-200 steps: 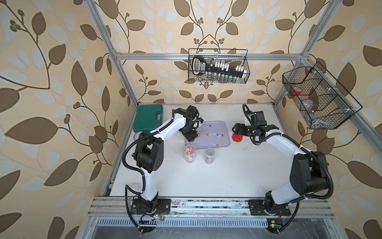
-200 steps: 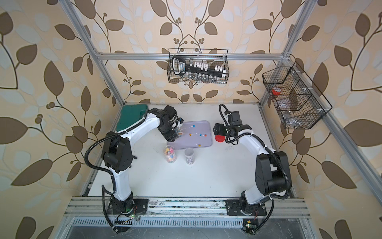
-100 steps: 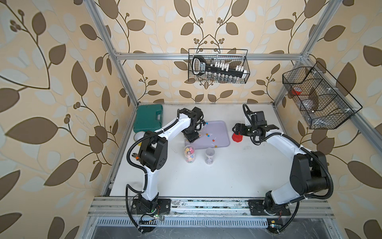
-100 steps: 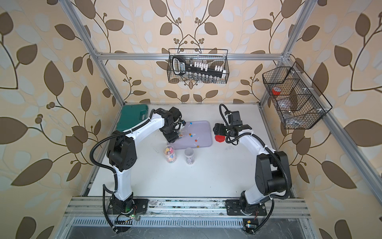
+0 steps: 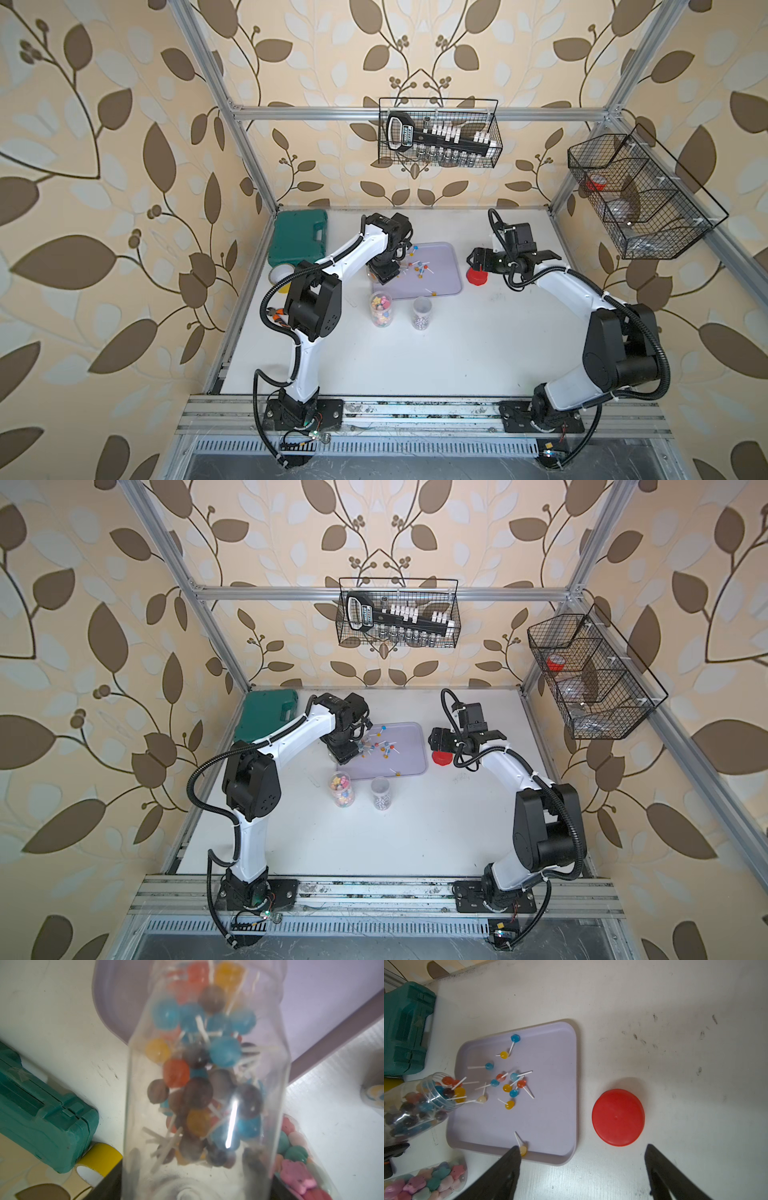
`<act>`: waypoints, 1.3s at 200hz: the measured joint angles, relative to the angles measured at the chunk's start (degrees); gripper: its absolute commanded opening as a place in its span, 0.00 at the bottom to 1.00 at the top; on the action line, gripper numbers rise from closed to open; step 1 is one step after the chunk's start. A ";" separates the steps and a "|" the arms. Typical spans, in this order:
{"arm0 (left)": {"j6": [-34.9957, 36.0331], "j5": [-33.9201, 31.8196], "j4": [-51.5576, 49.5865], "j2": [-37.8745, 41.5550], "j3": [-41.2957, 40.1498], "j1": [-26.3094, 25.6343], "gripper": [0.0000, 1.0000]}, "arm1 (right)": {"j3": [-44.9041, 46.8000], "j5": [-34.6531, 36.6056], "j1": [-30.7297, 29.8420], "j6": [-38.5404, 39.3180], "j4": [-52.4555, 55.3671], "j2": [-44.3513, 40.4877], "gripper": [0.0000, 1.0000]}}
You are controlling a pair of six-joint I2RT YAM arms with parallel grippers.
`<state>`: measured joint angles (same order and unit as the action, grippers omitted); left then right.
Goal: Pour the candies out of the jar
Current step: 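Pour the candies out of the jar onto the tray.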
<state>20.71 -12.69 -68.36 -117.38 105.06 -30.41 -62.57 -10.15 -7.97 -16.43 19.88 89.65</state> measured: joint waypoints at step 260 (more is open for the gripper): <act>-3.37 -10.69 -10.32 -2.51 7.06 -3.21 0.64 | 0.00 -0.44 0.00 0.00 0.02 0.00 0.89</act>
<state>17.34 -23.38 -78.67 -119.90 112.12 -33.63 -62.57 -10.59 -7.97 -16.43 19.90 89.65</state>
